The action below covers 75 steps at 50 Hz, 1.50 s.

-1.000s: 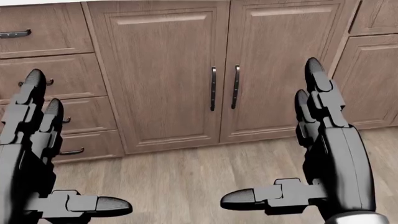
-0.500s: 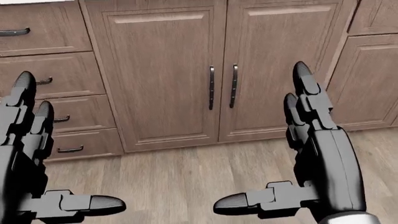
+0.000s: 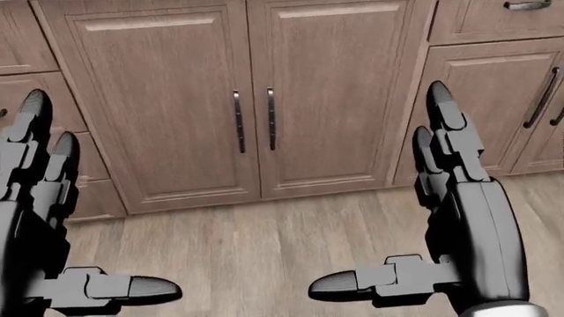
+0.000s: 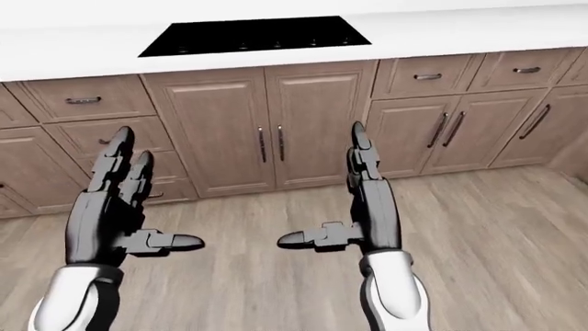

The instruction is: Navigate to the stove.

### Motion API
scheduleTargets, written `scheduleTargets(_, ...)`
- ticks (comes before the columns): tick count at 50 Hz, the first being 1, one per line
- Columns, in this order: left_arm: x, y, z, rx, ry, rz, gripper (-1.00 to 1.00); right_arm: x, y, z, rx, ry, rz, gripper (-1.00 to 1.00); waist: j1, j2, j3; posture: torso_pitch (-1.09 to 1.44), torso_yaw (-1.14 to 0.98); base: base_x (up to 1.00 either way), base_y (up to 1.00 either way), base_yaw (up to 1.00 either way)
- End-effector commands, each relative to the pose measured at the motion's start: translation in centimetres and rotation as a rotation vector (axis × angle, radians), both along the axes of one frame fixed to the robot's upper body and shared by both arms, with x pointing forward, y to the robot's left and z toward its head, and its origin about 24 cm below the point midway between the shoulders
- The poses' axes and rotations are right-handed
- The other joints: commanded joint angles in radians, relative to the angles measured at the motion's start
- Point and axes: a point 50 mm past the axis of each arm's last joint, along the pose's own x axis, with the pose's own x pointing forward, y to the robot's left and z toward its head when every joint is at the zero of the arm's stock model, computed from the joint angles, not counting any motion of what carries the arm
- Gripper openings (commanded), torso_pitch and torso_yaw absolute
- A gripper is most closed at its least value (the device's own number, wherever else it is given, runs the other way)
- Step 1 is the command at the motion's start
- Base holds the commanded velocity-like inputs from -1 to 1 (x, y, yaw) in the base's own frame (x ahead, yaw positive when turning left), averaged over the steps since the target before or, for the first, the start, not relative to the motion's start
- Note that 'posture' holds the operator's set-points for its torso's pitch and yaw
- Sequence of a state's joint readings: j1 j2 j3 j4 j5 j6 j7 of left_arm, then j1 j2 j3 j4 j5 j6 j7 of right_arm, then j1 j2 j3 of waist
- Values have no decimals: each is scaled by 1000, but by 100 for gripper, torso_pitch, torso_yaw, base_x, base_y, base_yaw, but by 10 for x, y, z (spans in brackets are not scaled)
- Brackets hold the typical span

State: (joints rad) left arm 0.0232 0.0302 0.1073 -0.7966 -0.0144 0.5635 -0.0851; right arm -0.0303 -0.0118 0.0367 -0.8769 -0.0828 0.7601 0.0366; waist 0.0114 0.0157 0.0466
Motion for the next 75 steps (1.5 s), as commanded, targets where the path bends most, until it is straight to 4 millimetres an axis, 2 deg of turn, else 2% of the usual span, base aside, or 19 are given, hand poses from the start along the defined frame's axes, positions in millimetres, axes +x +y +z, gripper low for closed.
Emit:
scheduleTargets(1, -2, -1, 9, 7, -64, -4, 100, -3, 1, 10, 0, -72, 6, 100, 1, 10, -16, 0, 0, 0, -70, 0)
scheduleTargets(2, -2, -1, 9, 10, -65, -4, 100, -4, 1, 11, 3, -73, 5, 100, 7, 49, -29, 0, 0, 0, -71, 0)
scheduleTargets(3, -3, -1, 8, 11, -64, -5, 100, -3, 0, 10, 1, -72, 3, 100, 18, 14, -9, 0, 0, 0, -70, 0)
scheduleTargets(7, -4, -2, 9, 9, -64, -7, 100, -3, 0, 10, -3, -72, 3, 100, 15, 43, -39, 0, 0, 0, -71, 0)
scheduleTargets(10, -4, -2, 10, 10, -63, -9, 100, -3, 1, 12, -5, -73, 3, 100, 21, -5, -14, 0, 0, 0, -71, 0)
scheduleTargets(11, -4, -3, 10, 11, -62, -10, 100, -3, 1, 11, -5, -73, 3, 100, 17, -46, -25, 0, 0, 0, -71, 0)
scheduleTargets(12, -4, -3, 10, 11, -63, -10, 100, -3, 1, 12, -5, -72, 4, 100, 3, -115, -47, 0, 0, 0, -72, 0)
scheduleTargets(13, -4, -3, 10, 12, -63, -10, 100, -3, 1, 12, -5, -73, 4, 100, 4, -70, -24, 0, 0, 0, -70, 0)
scheduleTargets(23, -5, -2, 10, 7, -62, -6, 100, 0, -1, 8, -18, -69, -20, 100, 1, 34, 3, 0, 0, 0, -64, 0)
scheduleTargets(28, -3, -2, 9, 5, -61, -7, 100, -1, 0, 8, 23, -59, 3, 100, 0, -38, -17, 0, 0, 0, 0, 0)
scheduleTargets(35, -3, -1, 8, 6, -61, -2, 100, -2, 1, 8, 14, -64, 4, 100, -5, -62, -18, 0, 0, 0, 0, 60)
scheduleTargets(53, -1, -1, 8, 7, -59, -2, 100, -2, 1, 10, -5, -83, -9, 100, -40, -21, -13, 0, 0, 0, 0, 0)
scheduleTargets(54, -2, -1, 9, 5, -60, -2, 100, -1, 0, 10, 6, -86, -5, 100, -35, -19, -26, 0, 0, 13, 0, 0)
scheduleTargets(59, -2, 0, 8, 4, -59, 1, 100, -2, 0, 10, 0, -95, -4, 100, -28, 45, 30, 0, 0, 47, 0, 0)
scheduleTargets(61, -2, 0, 7, 3, -59, 2, 100, -3, 0, 11, 1, -95, -2, 100, -27, 99, 15, 0, 0, 73, 0, 0)
scheduleTargets(62, -2, 0, 8, 3, -59, 2, 100, -3, 1, 9, -5, -90, -3, 100, -45, 87, 16, 0, 0, 73, 0, 0)
scheduleTargets(63, -3, 0, 8, 2, -59, 2, 100, -4, 1, 10, -4, -91, -1, 100, -28, 61, 52, 0, 0, 73, 2, 0)
scheduleTargets(66, -3, 0, 8, 2, -59, 2, 100, -5, 2, 10, -2, -89, 1, 100, -31, 52, 1, 0, 0, 72, 3, 0)
scheduleTargets(75, -2, 0, 8, 2, -59, 0, 100, -4, 1, 10, 3, -91, -1, 100, 14, -4, -35, 0, 0, 73, 5, 0)
